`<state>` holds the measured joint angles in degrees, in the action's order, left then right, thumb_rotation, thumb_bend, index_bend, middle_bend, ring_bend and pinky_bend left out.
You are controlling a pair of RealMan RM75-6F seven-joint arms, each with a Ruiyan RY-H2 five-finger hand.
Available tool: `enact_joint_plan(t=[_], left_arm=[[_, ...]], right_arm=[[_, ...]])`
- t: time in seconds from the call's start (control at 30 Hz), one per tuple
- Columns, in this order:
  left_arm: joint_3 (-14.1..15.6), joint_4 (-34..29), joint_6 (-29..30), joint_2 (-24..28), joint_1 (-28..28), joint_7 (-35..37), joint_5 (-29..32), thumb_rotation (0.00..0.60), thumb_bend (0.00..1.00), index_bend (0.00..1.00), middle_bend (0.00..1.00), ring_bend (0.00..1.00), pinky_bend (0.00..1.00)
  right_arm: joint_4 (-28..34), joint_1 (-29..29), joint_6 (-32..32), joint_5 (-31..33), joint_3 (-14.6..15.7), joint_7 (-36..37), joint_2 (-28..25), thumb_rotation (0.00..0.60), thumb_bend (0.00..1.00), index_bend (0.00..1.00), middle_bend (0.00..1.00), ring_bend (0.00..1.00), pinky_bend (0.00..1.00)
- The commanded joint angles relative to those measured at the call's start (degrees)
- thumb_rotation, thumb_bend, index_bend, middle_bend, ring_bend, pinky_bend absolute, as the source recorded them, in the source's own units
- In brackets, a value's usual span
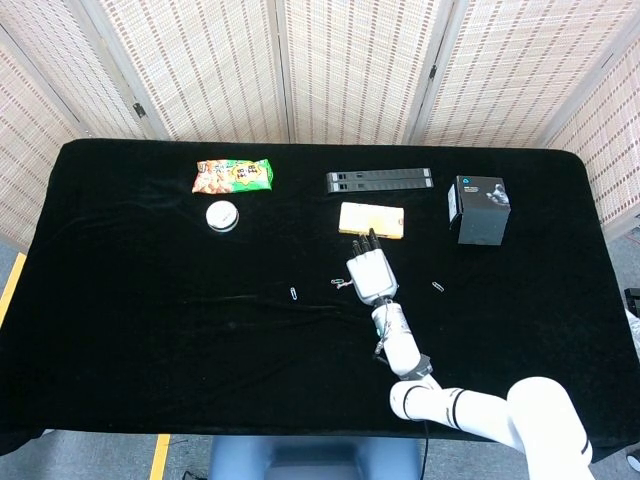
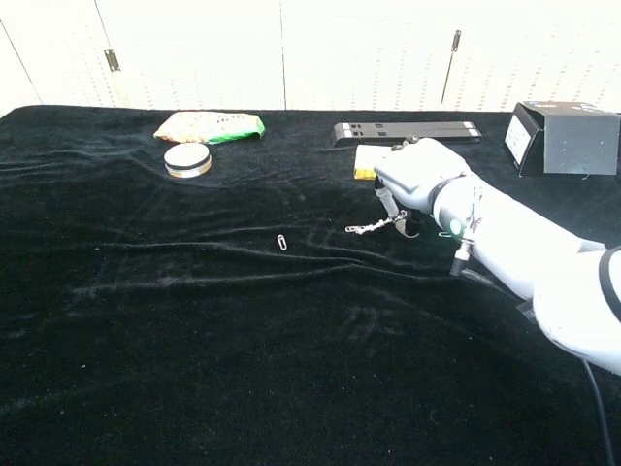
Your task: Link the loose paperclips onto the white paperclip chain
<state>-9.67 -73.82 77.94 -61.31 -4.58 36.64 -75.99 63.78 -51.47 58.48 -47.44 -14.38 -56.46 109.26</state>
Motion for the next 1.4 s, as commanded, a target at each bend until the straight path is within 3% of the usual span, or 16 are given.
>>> enact_joint_plan(t=[0.03,0.27,0.57,0.73,1.4], left_arm=[[0.0,0.02,-0.15,-0.02,-0.04,-0.03,0.04,0.6,0.37,0.07,0.25,0.09,0.0],[-0.02,-0.14,-0.21,-0.04,-0.09,-0.49,0.05,0.6,0.37,0.08,0.25,0.09,0.0],[0.0,-1.13,0.53,-0.13,0.04,-2.26,-0.12,0.6,0.37,0.08,0.25,0.09,0.0],[0.02,-2.06,0.83,-0.24,0.02,-3.92,-0.08,0.6,0.37,0.08,0.25,0.09,0.0],[-0.12,-5.92,0.36,-1.22,-1.46,-13.95,0.9,0.6,0.37,0.08,0.25,0.09,0.0]], right_arm=[[-0.79,-0.24,-0.48,0.09,-0.05,0.61,0.37,0.6,0.46,0.89,0.21,0.09,0.0],[0.96,0.53,0.94,-1.43,-0.18,3.16,-1.05,0.6,0.46,0.89,0.21,0.09,0.0],[13.52,6.39,8.83,-3.36,1.46,3.77,-10.43,0.6,0.46,0.89,0.21,0.09,0.0],[17.24,9.77,10.64,-3.24,3.29,5.05,-14.67,0.6,0.46,0.89,0.21,0.09,0.0],[15.53,19.38,8.49,-4.6,6.55,20.75,-23.72,0.6,0.46,0.89,0.21,0.09,0.0]])
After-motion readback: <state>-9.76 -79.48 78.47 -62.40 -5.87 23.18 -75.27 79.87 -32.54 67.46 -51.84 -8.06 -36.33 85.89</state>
